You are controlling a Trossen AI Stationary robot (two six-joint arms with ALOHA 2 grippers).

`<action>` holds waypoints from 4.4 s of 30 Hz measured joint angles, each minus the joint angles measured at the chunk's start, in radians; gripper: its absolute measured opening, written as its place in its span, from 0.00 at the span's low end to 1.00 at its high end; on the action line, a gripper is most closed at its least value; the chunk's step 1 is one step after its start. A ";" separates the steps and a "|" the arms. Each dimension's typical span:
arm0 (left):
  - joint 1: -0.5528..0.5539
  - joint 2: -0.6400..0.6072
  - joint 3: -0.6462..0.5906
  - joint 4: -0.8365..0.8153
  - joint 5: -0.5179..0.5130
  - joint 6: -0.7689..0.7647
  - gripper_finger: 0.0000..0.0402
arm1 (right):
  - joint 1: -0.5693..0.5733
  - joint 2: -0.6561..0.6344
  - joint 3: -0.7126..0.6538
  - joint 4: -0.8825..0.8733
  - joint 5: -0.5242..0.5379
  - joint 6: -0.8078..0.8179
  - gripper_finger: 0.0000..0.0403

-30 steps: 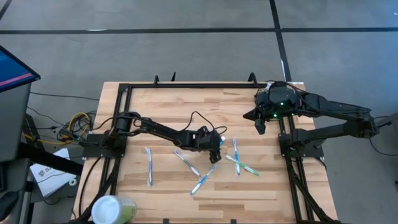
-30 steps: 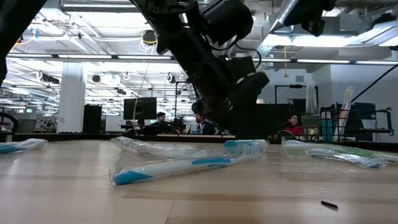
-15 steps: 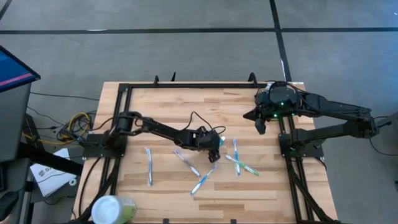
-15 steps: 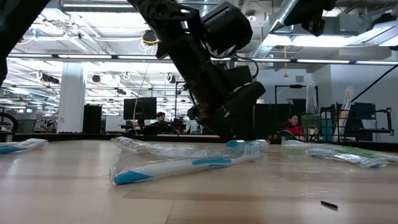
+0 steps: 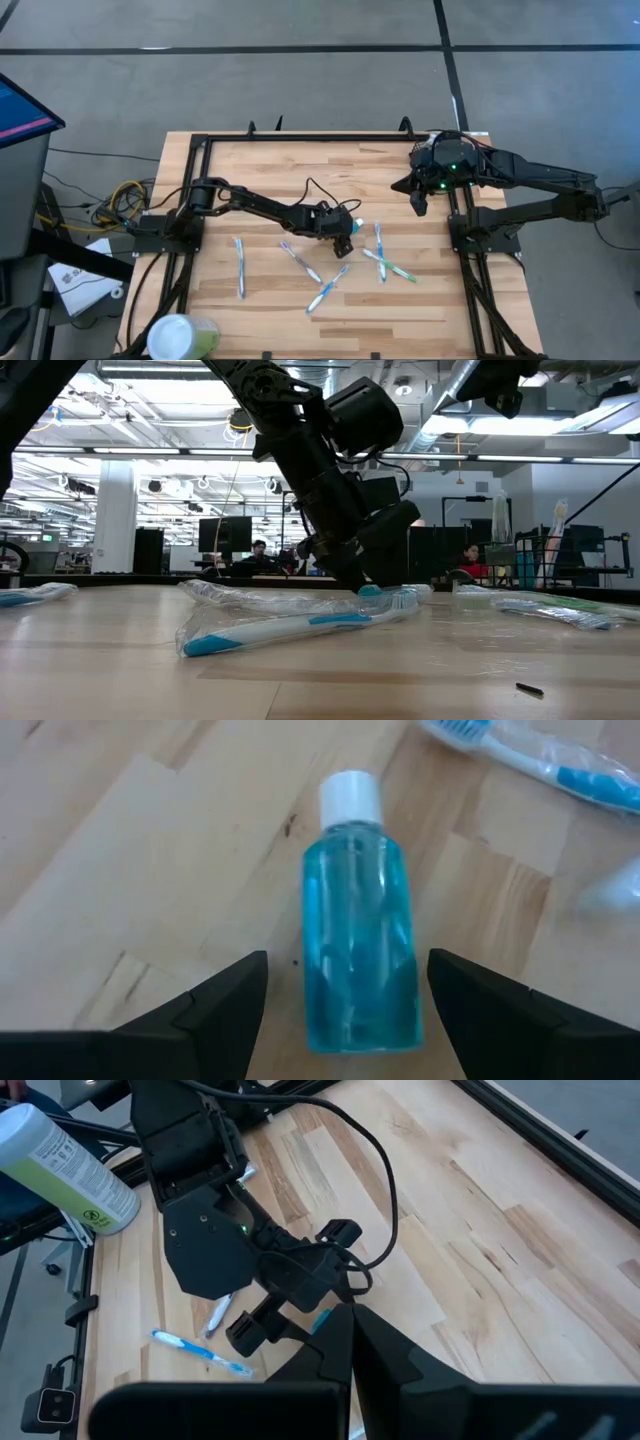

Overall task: Pick & Place toothbrushing station
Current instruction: Put the mouthwash in the middle section of wire organizer

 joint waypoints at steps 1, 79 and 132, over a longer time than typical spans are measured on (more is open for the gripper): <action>-0.001 0.002 0.000 0.001 0.001 0.002 0.67 | 0.000 0.000 0.000 0.000 0.000 0.000 0.00; -0.029 -0.258 0.001 0.068 -0.381 0.334 0.37 | -0.217 0.147 0.000 0.003 -0.413 0.574 0.35; -0.025 -0.334 0.001 0.130 -0.401 0.395 0.37 | -0.252 0.231 0.000 0.216 -0.377 0.610 0.46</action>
